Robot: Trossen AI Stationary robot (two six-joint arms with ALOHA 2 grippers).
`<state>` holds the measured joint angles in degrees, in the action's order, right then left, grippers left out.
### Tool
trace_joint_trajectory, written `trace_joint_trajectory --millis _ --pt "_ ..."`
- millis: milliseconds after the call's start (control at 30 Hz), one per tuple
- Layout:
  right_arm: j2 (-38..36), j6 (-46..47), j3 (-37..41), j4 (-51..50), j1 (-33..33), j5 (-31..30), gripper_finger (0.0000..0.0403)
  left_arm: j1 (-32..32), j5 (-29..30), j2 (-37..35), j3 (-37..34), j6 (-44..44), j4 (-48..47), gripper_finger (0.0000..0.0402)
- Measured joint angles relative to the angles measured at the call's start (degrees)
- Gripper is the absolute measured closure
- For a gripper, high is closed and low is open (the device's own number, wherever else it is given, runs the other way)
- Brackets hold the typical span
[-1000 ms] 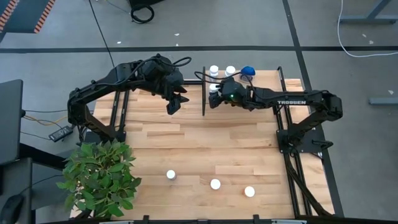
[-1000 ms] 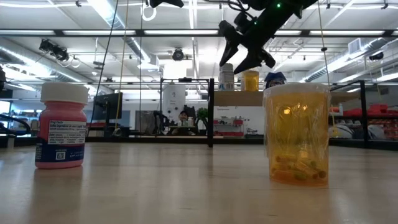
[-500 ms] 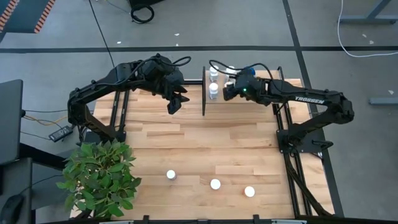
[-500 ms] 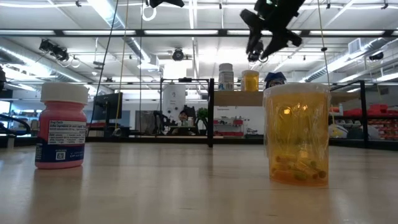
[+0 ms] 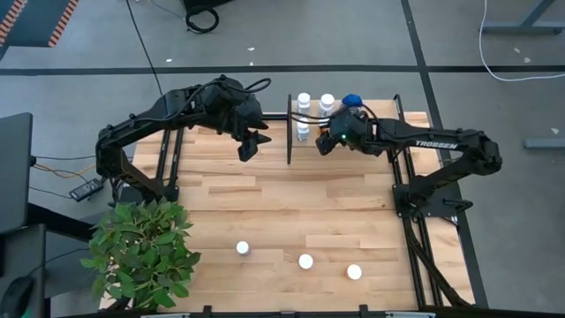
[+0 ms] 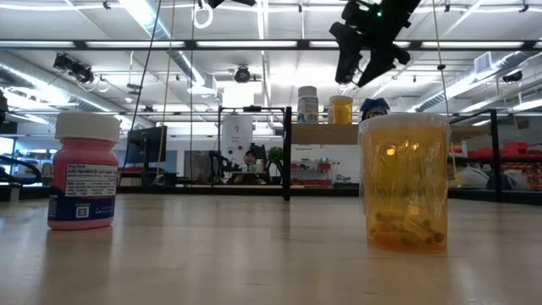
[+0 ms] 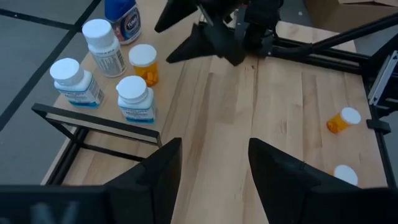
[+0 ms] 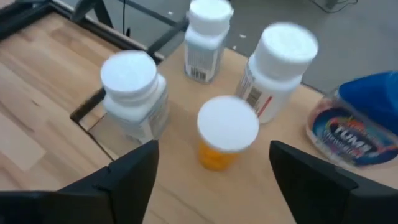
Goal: Pick and place medicine bottles onto shelf by color
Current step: Adjust the medicine bottles on the shelf
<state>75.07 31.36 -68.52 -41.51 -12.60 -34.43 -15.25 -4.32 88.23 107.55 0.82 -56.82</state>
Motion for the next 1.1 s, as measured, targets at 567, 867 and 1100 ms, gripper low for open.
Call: trace_joint_trajectory --millis 567,867,1100 --pt "0.0 5.2 2.8 6.0 -6.1 0.8 0.0060 0.0 0.0 0.0 0.0 0.0 0.0 0.0207" --pt "4.0 5.6 2.8 7.1 -6.0 3.8 0.0060 0.0 0.0 0.0 0.0 0.0 0.0 0.0205" --pt "6.1 5.7 2.8 8.1 -6.0 3.2 0.0060 0.0 0.0 0.0 -0.1 0.8 0.0 0.0207"
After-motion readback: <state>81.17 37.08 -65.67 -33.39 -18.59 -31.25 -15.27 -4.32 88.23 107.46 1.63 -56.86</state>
